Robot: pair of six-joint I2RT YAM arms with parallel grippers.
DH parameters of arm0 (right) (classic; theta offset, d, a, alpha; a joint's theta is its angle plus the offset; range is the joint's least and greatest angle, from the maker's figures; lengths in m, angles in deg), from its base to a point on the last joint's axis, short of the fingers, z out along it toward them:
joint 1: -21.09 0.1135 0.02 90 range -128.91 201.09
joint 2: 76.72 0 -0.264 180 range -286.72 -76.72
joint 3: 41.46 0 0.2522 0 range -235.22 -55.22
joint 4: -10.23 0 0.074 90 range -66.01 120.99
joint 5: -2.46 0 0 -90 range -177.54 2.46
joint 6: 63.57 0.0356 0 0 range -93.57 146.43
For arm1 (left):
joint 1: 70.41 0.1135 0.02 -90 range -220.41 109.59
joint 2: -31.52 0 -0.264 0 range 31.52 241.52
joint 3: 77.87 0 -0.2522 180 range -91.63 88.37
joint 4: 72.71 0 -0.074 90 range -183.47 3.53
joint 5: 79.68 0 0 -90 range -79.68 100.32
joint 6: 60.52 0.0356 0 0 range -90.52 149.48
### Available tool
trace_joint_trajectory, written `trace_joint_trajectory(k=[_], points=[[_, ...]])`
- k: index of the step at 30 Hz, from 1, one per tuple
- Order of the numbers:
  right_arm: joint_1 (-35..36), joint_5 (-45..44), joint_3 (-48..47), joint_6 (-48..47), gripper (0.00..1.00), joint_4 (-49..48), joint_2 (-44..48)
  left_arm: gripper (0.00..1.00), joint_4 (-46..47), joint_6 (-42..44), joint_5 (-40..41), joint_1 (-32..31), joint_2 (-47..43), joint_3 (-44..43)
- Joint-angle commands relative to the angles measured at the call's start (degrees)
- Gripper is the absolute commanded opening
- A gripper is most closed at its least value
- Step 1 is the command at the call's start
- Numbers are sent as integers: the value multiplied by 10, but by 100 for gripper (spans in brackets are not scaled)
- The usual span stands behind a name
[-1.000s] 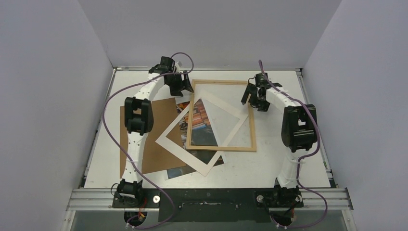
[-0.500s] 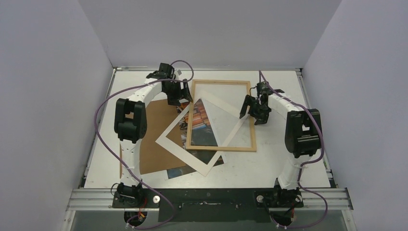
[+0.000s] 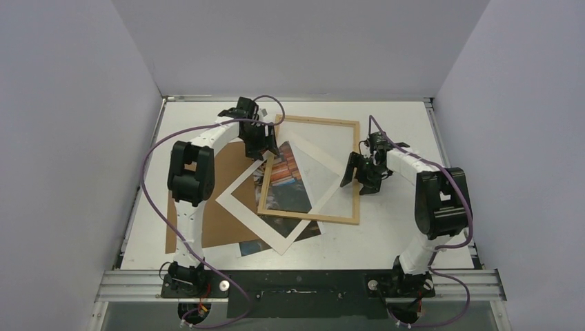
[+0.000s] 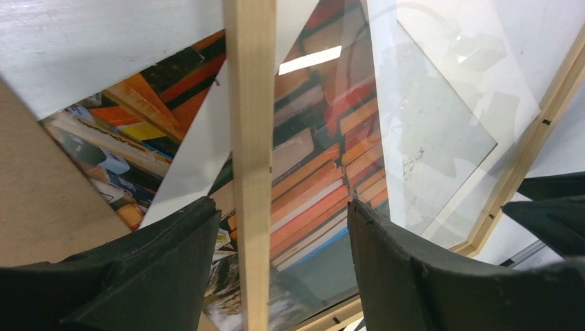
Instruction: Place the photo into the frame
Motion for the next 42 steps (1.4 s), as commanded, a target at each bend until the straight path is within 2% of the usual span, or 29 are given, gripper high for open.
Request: trace_joint_trajectory(k=[1, 10, 14, 18, 24, 29, 33, 36, 38, 42], points=[[27, 64, 38, -12, 71, -27, 66, 65, 5, 17, -10, -9, -3, 2], [96, 59, 114, -5, 69, -15, 165, 59, 11, 31, -20, -23, -55, 63], [98, -19, 138, 10, 71, 11, 226, 59, 18, 37, 3, -24, -96, 102], [93, -75, 88, 16, 74, -4, 244, 61, 14, 53, 16, -23, -117, 86], [85, -152, -49, 10, 75, -98, 124, 65, 28, 61, 28, -17, -63, -19], [34, -187, -141, 40, 76, -205, -6, 69, 19, 52, 66, -12, 52, -191], [6, -181, -215, 22, 77, -235, -98, 71, 31, 42, 98, -9, 154, -319], [-11, -191, -263, 8, 79, -212, -147, 72, 36, 25, 109, -4, 236, -411], [-20, -188, -273, 7, 80, -215, -163, 73, 57, 12, 107, -1, 265, -441], [-31, -131, -295, 9, 82, -206, -199, 73, 143, -11, 79, 5, 273, -413]])
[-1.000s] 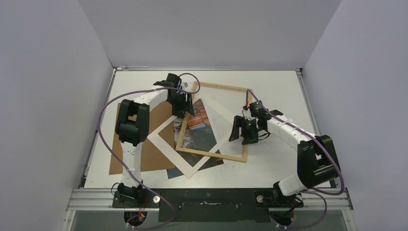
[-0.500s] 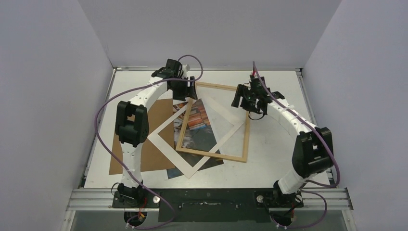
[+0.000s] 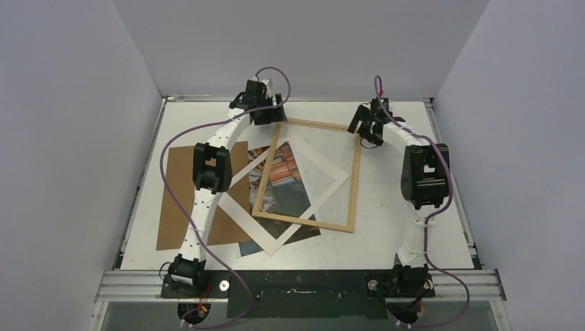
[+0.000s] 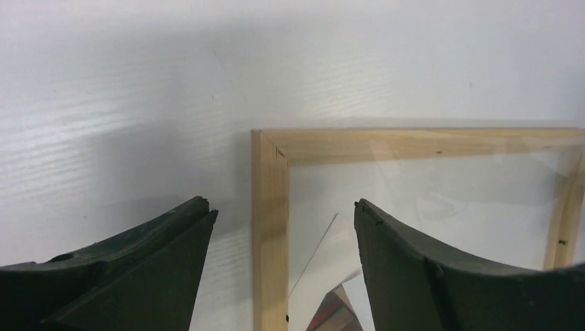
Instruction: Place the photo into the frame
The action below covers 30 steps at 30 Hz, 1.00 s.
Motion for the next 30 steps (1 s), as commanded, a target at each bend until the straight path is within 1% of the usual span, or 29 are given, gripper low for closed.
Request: trace_joint_trajectory(k=[1, 5, 10, 15, 19, 21, 24, 25, 27, 30], points=[[-5, 51, -49, -7, 82, -9, -22, 73, 91, -31, -21, 10, 3, 5], [-5, 90, -47, 0, 82, -5, -42, 71, 136, -50, -91, 17, -7, 47], [-6, 120, -34, 19, 82, -10, -52, 61, 141, -71, -172, 14, -5, 60], [-6, 156, 1, 22, 79, -22, -22, 51, 144, -60, -214, -3, -31, 101], [-6, 161, 60, 37, 77, -47, 28, 47, 148, -48, -215, -18, -70, 155], [-6, 162, 87, 45, 76, -52, 52, 47, 155, -42, -206, -26, -96, 197], [-5, 160, 128, 56, 75, -59, 87, 46, 160, -35, -189, -36, -129, 236], [-5, 150, 135, 54, 75, -48, 98, 46, 157, -33, -182, -37, -137, 244], [-10, 103, 129, 33, 76, -9, 109, 48, 143, -27, -161, -37, -149, 250], [-19, 27, 79, -9, 78, 53, 106, 51, 117, -15, -125, -33, -152, 231]])
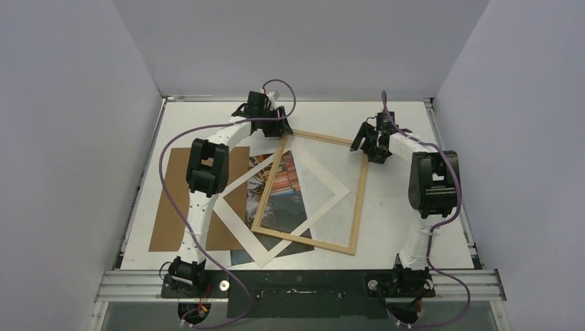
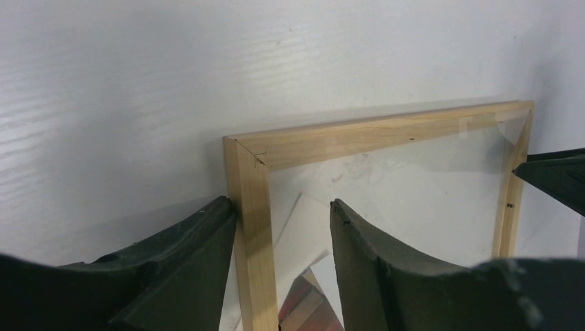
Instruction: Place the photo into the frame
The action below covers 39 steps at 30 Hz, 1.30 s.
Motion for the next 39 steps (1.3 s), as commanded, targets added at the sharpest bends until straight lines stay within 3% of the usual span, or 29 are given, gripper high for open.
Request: trace_joint_trajectory(k=[1, 7, 12, 17, 24, 39], points=[[2, -71, -73, -43, 78, 49, 32, 52, -46, 16, 10, -22, -43, -29], [17, -38, -206, -111, 78, 80, -27, 53, -96, 28, 29, -13, -10, -106], [44, 12, -282, -158, 68, 101, -91, 49, -105, 30, 40, -10, 0, -112], [59, 65, -323, -160, 57, 92, -138, 38, -121, 31, 57, -7, 12, -112], [87, 97, -378, -173, 50, 87, -190, 32, -135, 25, 66, 1, 28, -122], [106, 127, -412, -200, 50, 123, -231, 29, -150, 25, 31, 4, 47, -124]])
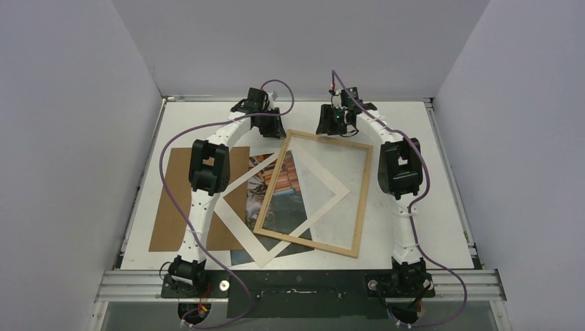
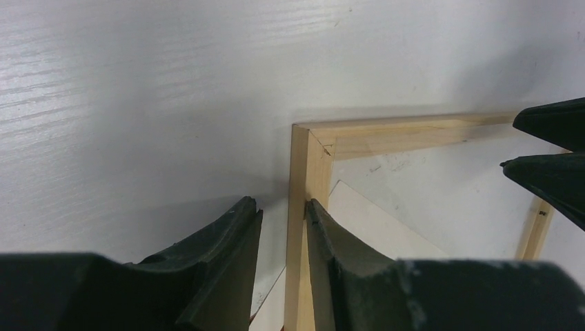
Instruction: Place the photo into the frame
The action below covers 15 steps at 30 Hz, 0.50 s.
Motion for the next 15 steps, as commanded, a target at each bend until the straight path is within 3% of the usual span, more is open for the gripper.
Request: trace_joint_trajectory(k=[1, 15], points=[[5, 7, -24, -16, 49, 5, -10, 29, -9, 7, -10, 2, 11, -27], [11, -16, -25, -1, 51, -17, -23, 28, -20, 10, -10, 2, 18, -26]])
